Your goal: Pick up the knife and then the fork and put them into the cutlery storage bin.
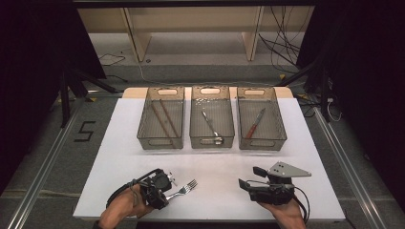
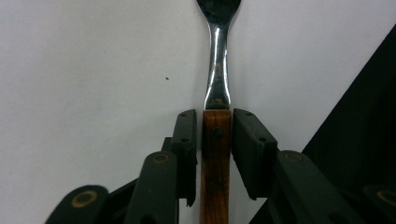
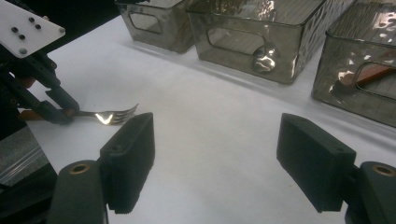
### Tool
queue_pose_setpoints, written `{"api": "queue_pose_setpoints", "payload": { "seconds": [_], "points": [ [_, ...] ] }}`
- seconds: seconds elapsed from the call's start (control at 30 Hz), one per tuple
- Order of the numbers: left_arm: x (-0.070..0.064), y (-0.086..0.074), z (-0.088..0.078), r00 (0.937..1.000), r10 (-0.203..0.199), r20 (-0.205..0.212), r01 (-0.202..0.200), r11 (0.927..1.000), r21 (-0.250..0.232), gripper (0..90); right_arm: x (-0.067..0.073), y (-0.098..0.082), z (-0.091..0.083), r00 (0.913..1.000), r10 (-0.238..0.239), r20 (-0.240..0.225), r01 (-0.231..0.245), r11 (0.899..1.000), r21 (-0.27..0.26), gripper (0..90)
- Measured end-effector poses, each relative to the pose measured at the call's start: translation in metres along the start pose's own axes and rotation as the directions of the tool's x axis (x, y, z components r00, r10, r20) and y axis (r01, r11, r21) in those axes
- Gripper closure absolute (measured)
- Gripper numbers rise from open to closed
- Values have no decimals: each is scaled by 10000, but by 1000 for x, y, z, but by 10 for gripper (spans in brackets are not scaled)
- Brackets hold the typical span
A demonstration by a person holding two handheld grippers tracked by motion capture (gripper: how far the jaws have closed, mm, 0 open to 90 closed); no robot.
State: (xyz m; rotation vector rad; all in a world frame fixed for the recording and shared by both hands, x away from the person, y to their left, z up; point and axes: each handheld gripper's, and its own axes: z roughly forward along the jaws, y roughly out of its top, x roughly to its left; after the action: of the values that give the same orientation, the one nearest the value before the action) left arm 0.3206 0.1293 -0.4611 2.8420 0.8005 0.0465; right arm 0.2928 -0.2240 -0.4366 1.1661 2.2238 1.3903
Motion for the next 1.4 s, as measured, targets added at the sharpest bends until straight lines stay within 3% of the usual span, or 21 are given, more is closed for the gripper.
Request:
{"api": "queue_pose_setpoints", "payload": {
  "seconds": [0.4,0.53,0.83,1.07,1.2,1.4],
  "points": [
    [-1,0,-1,9992,367,-179,-368,9993,-65,766,0,0,0,10000,18,29,-18,10000,28,286],
    [2,-1,-2,9990,217,-397,-228,9994,-272,768,0,0,0,10000,38,43,-38,10000,26,286],
    [11,0,-15,9988,-90,-477,37,9939,-1098,768,0,0,0,10000,19,45,-19,10000,22,286],
    [16,8,-23,9992,-351,-213,302,9797,-1982,769,0,0,0,10000,75,59,-75,10000,2,286],
    [20,17,-29,9987,-498,98,506,9603,-2742,768,0,0,0,10000,70,60,-70,10000,-7,286],
    [33,39,-36,9967,-798,151,800,9335,-3497,768,-1,-1,1,10000,74,59,-74,10000,13,286]
  ]
}}
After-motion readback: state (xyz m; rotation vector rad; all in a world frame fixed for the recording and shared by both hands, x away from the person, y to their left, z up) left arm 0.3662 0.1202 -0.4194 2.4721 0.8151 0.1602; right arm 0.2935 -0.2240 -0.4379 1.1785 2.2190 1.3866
